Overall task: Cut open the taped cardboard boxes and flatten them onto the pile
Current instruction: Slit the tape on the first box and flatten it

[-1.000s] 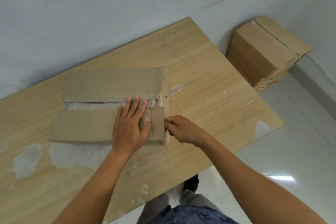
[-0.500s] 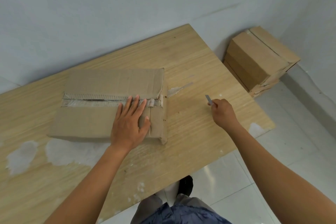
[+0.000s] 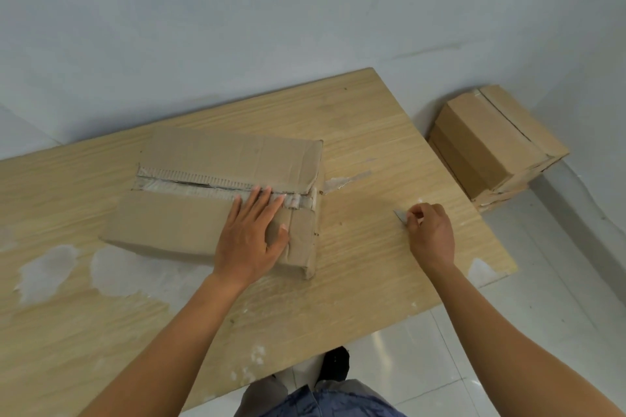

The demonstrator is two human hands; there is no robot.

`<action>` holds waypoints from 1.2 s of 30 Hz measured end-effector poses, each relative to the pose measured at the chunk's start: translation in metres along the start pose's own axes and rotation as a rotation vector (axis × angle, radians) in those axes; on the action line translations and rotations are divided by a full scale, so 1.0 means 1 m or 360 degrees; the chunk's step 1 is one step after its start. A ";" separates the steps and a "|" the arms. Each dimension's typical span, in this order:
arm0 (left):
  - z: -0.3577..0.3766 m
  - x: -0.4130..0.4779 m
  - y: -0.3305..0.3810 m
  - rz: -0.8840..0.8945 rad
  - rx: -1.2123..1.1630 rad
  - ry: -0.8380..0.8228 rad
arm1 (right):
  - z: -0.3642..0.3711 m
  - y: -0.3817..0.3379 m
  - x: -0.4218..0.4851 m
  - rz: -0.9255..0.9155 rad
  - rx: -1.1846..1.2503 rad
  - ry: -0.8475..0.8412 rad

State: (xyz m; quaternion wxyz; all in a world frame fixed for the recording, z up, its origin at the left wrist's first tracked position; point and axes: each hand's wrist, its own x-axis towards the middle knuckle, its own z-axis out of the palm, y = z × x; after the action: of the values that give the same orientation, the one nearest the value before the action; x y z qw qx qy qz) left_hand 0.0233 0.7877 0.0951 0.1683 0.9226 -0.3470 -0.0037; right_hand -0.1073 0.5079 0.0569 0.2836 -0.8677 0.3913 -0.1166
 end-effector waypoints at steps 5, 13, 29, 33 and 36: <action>-0.001 -0.014 0.006 -0.0246 -0.0031 0.0083 | 0.007 -0.072 0.022 -0.0497 0.0120 0.0060; -0.008 -0.032 -0.002 -0.1044 0.0027 -0.0115 | 0.045 -0.199 0.051 -0.1137 -0.0309 -0.0391; -0.035 -0.027 -0.071 -0.0807 -0.0075 -0.0232 | 0.067 -0.196 0.028 -0.1066 -0.0875 -0.0829; -0.043 -0.015 -0.103 -0.0607 -0.0048 -0.0240 | 0.062 -0.187 -0.010 -0.0837 -0.0738 -0.0727; -0.047 -0.002 -0.124 -0.0470 0.0025 -0.0288 | 0.061 -0.184 -0.049 -0.0606 -0.0580 -0.0623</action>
State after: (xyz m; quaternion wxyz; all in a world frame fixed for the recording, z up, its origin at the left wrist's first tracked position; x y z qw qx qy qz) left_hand 0.1072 0.8907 0.0999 0.1267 0.9608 -0.2216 -0.1087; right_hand -0.0018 0.6671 0.1160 0.1666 -0.9677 0.1744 0.0735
